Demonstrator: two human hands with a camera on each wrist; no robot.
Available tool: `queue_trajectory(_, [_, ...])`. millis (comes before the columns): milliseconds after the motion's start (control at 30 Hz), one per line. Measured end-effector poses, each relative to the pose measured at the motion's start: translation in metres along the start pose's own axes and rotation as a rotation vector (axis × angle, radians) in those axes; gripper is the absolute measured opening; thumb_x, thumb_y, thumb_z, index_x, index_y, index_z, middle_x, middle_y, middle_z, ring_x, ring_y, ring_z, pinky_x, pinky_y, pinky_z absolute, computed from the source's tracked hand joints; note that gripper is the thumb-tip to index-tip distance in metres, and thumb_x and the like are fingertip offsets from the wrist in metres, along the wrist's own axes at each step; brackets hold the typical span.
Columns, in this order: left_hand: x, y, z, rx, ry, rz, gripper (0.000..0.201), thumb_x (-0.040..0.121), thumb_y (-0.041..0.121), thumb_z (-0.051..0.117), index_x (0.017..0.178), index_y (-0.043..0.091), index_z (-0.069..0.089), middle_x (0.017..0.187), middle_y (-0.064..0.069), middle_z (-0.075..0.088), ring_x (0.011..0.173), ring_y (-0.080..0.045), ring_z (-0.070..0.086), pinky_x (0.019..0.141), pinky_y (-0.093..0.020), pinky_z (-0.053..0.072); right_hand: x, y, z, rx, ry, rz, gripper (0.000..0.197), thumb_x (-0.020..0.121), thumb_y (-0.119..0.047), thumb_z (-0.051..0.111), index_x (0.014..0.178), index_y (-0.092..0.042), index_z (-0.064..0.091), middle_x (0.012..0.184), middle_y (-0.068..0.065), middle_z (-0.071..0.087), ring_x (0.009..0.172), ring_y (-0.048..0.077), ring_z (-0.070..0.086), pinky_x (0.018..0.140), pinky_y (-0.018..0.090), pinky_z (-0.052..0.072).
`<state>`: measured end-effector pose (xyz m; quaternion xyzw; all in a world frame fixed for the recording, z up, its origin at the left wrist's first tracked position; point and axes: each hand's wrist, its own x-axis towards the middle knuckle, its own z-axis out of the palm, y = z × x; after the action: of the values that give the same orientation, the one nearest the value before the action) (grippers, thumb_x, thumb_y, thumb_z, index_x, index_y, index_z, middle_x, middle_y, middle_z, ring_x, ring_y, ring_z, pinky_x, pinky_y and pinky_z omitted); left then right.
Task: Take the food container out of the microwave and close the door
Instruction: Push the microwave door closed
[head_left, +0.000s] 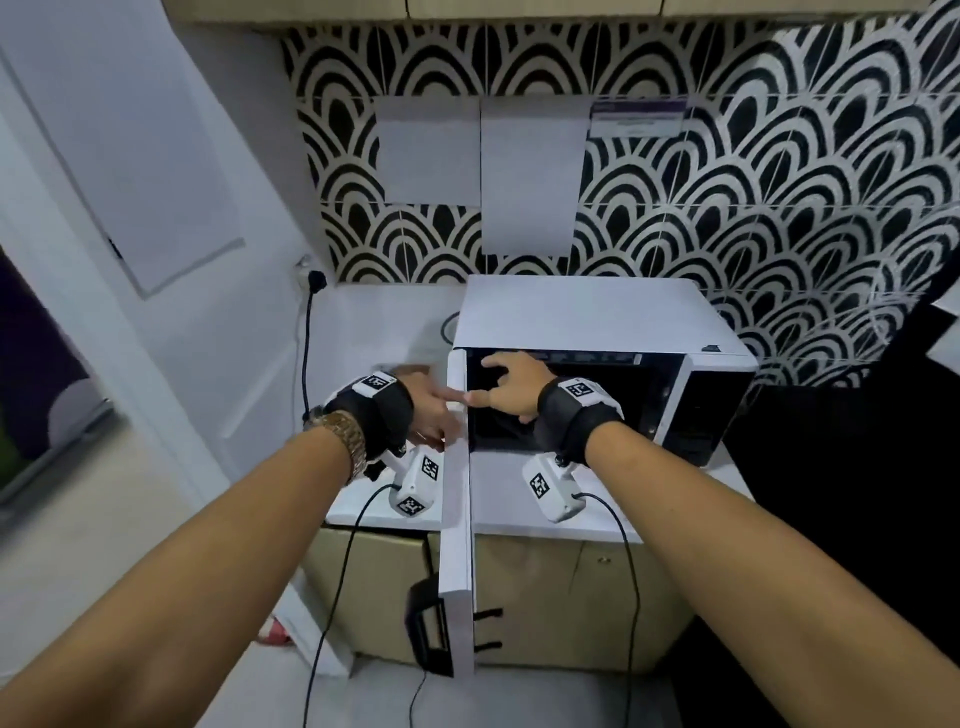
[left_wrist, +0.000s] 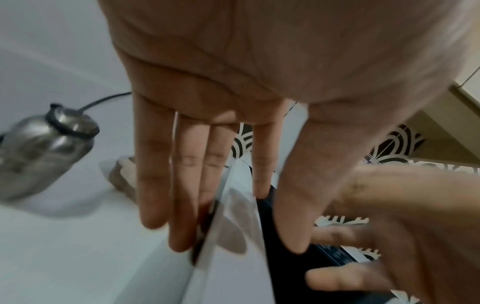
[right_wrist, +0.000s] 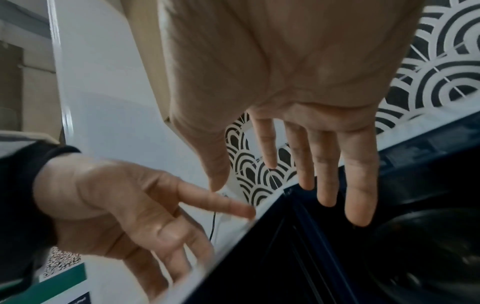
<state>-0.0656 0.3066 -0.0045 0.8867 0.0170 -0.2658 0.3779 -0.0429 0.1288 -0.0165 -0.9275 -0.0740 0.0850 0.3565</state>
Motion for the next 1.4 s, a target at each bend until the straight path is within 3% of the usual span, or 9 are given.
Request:
queue_trajectory(100, [0.000,0.001,0.012,0.156,0.028,0.044,0.059,0.067,0.015,0.081,0.118,0.039,0.065,0.090,-0.003,0.075,0.063,-0.008,0.073,0.069,-0.026,0.061,-0.010,0.019,0.009,0.045,-0.053,0.032,0.081,0.073,-0.050,0.081,0.143,-0.021,0.051,0.084,-0.012,0.051,0.091,0.018,0.049,0.067,0.027,0.048])
queue_trajectory(300, [0.011,0.020,0.034,0.073,0.007,0.097,0.082,0.062,0.034,0.089,0.136,0.035,0.054,0.088,-0.006,0.079,0.082,-0.018,0.077,0.091,-0.034,0.058,-0.030,0.039,-0.015,0.020,-0.135,0.012,0.068,0.078,-0.043,0.080,0.139,-0.026,0.054,0.119,0.003,0.062,0.109,0.022,0.064,0.074,0.050,0.063])
queue_trajectory(433, [0.026,0.040,0.063,0.130,0.114,0.144,0.089,0.057,0.058,0.083,0.138,0.035,0.053,0.100,-0.005,0.076,0.077,-0.016,0.076,0.085,-0.030,0.059,-0.053,0.060,-0.050,-0.026,-0.163,0.010,0.068,0.080,-0.043,0.079,0.139,-0.023,0.054,0.112,0.005,0.069,0.102,0.022,0.067,0.072,0.038,0.063])
queue_trajectory(667, [0.050,0.084,0.115,0.420,0.334,0.251,0.053,0.089,0.049,0.056,0.137,0.026,0.056,0.095,-0.007,0.074,0.082,-0.022,0.071,0.079,-0.026,0.053,-0.077,0.118,-0.087,-0.266,-0.056,0.042,0.069,0.092,-0.044,0.064,0.149,-0.013,0.043,0.140,0.011,0.059,0.128,0.027,0.057,0.108,0.033,0.043])
queue_trajectory(800, [0.065,0.115,0.134,0.681,0.334,0.318,0.048,0.101,0.036,0.038,0.142,0.014,0.048,0.134,-0.016,0.060,0.123,-0.034,0.056,0.100,-0.037,0.045,-0.073,0.146,-0.075,-0.341,0.044,0.089,0.061,0.103,-0.044,0.041,0.155,-0.015,0.031,0.152,0.015,0.045,0.137,0.034,0.045,0.112,0.042,0.037])
queue_trajectory(933, [0.080,0.140,0.146,0.899,0.355,0.336,0.040,0.094,0.032,0.043,0.127,0.019,0.061,0.126,-0.012,0.062,0.117,-0.032,0.059,0.090,-0.040,0.051,-0.058,0.162,-0.070,-0.523,0.151,0.057,0.058,0.107,-0.035,0.026,0.158,-0.012,0.014,0.163,0.009,0.025,0.153,0.025,0.015,0.123,0.050,0.010])
queue_trajectory(1067, [0.099,0.149,0.160,0.905,0.388,0.434,0.043,0.090,0.031,0.047,0.131,0.021,0.057,0.146,-0.012,0.037,0.136,-0.031,0.032,0.109,-0.046,0.032,-0.036,0.181,-0.075,-0.668,0.195,0.036,0.063,0.106,-0.042,0.017,0.159,-0.010,0.007,0.168,0.006,0.009,0.155,0.021,-0.002,0.123,0.051,-0.004])
queue_trajectory(1233, [0.127,0.133,0.172,0.883,0.334,0.583,0.098,0.077,0.035,0.055,0.156,0.010,0.003,0.165,-0.013,-0.010,0.152,-0.029,-0.013,0.121,-0.045,-0.009,-0.016,0.194,-0.089,-0.752,0.210,0.026,0.072,0.104,-0.052,0.016,0.158,-0.006,0.006,0.168,0.008,0.006,0.155,0.020,-0.003,0.124,0.051,-0.004])
queue_trajectory(1400, [0.146,0.135,0.172,0.980,0.324,0.556,0.124,0.065,0.050,0.062,0.154,0.003,-0.011,0.163,-0.014,-0.017,0.150,-0.032,-0.019,0.121,-0.048,-0.012,-0.002,0.202,-0.095,-0.750,0.216,0.009,0.079,0.099,-0.057,0.009,0.159,-0.006,0.003,0.168,0.007,0.002,0.155,0.019,-0.005,0.125,0.049,-0.002])
